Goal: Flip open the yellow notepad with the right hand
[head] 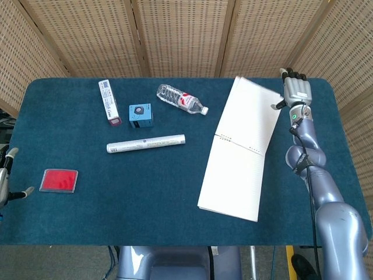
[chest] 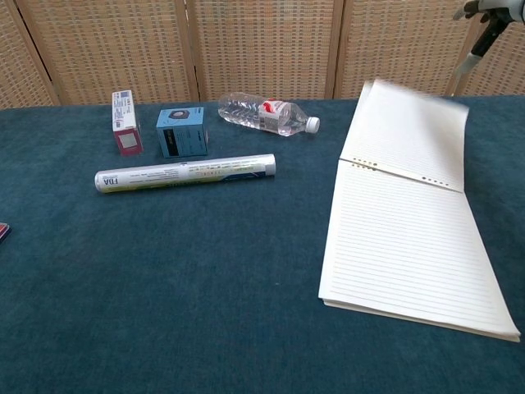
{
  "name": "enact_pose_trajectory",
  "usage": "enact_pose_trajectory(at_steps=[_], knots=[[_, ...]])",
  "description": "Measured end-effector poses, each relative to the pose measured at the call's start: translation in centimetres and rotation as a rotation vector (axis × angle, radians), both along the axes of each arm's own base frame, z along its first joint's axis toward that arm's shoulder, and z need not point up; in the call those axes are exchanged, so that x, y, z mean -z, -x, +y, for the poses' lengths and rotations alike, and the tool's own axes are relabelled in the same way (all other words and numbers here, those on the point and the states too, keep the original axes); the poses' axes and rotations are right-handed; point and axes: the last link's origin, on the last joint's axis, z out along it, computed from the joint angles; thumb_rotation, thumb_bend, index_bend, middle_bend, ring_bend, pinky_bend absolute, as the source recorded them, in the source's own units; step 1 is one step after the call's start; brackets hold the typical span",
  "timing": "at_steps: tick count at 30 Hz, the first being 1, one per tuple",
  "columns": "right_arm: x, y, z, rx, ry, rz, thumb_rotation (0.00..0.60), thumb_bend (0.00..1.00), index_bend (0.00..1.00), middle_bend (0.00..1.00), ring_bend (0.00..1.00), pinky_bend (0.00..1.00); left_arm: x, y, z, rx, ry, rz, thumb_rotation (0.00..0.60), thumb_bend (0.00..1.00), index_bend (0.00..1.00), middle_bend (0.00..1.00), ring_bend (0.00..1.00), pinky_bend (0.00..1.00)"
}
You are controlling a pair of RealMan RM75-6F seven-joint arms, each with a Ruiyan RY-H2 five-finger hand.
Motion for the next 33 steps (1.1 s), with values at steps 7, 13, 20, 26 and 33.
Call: enact_pose_trajectory(at_steps=[7, 13, 20, 26, 33], knots=[[0.4, 0.8, 0.6, -0.020, 0.048, 0.054, 0.600, 0.00, 0.00, 0.00, 0.00, 0.00, 0.0, -0.1, 0.0, 0.005, 0.010, -0.008, 0.600, 0.00, 0.00, 0.00, 0.00, 0.00], [0.5, 1.5, 2.1, -0.110, 0.068, 0.053, 0.600, 0.00, 0.00, 0.00, 0.00, 0.00, -0.3, -0.3, -0.3, 0.029, -0.001, -0.007, 0.600, 0.00, 0.00, 0.00, 0.00, 0.00], [0.3, 3.7, 8.0, -0.305, 0.101, 0.072, 0.600, 0.00, 0.00, 0.00, 0.00, 0.00, -0.4, -1.1, -0.9, 0.107, -0.004, -0.014, 0.600, 0.00, 0.00, 0.00, 0.00, 0.00], [0.5, 6.8, 18.1, -0.410, 0.060, 0.030, 0.600, 0.00, 0.00, 0.00, 0.00, 0.00, -0.6, -1.6, -1.8, 0.155, 0.001, -0.027, 0.600, 0.00, 0.00, 0.00, 0.00, 0.00], [-0.2, 9.5, 26.9, -0.438, 0.048, 0.051, 0.600, 0.00, 0.00, 0.00, 0.00, 0.00, -0.6, -1.8, -2.9, 0.186, 0.009, -0.033, 0.600, 0.00, 0.00, 0.00, 0.00, 0.00]])
